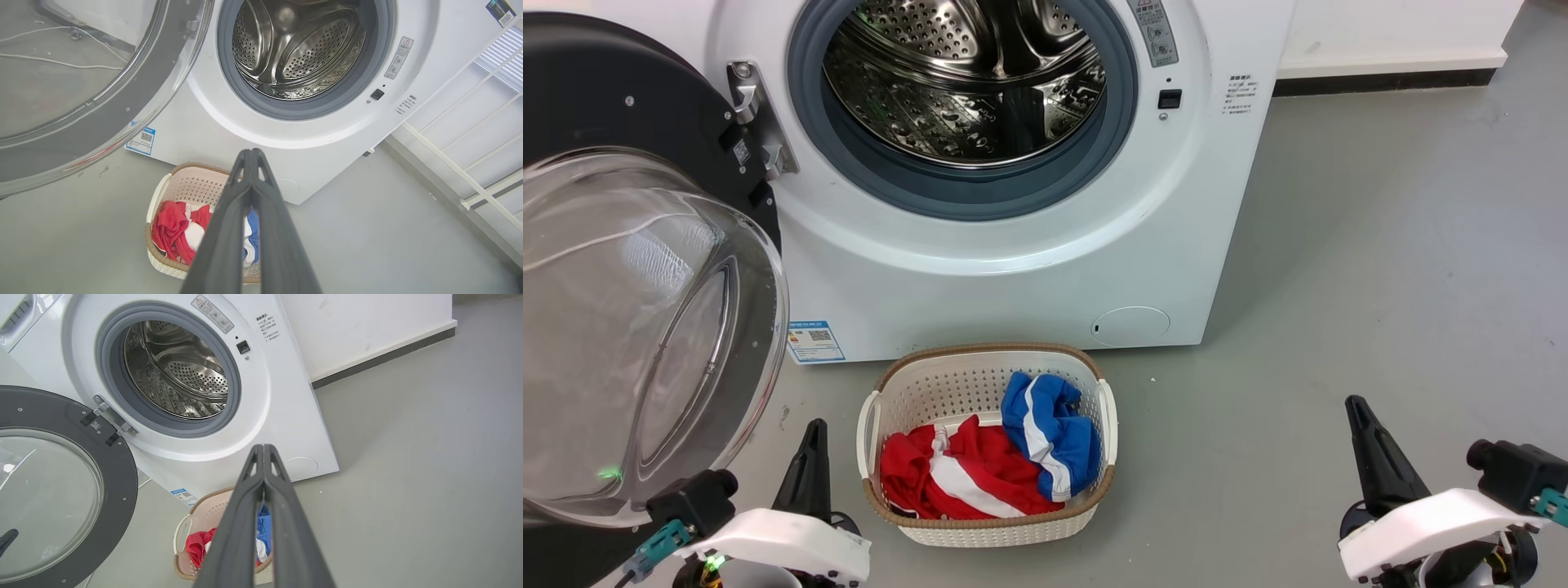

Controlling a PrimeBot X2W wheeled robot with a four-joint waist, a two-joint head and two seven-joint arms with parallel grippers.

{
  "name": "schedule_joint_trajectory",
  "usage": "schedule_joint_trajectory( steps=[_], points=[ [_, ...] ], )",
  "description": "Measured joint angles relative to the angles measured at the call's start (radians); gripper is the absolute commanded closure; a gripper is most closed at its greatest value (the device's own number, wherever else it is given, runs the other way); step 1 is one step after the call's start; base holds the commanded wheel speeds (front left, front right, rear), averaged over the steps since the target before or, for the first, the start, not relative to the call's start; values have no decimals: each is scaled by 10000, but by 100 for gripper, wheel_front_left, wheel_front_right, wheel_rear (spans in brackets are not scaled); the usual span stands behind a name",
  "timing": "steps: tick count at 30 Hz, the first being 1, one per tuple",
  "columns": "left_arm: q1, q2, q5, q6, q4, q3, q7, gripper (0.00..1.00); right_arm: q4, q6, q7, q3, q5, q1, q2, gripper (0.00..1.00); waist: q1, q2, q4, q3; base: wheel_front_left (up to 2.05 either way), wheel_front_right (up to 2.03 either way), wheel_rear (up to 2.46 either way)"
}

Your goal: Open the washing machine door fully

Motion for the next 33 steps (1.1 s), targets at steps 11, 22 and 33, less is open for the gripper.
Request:
schedule_joint_trajectory(
  steps=[11,22,33],
  points=[
    [-67,-174,-1549,-174,65,270,359,100,205,-2,163,-104,1837,-160,-29,100,0,0,68,-26,0,0,0],
    [-205,-263,-2909,-328,148,493,723,100,391,-2,320,-198,3465,-254,-50,100,0,0,136,-51,0,0,0],
    [-271,-389,-4128,-453,207,717,1037,100,548,-2,456,-309,4897,-402,-58,100,0,0,205,-77,0,0,0]
  ],
)
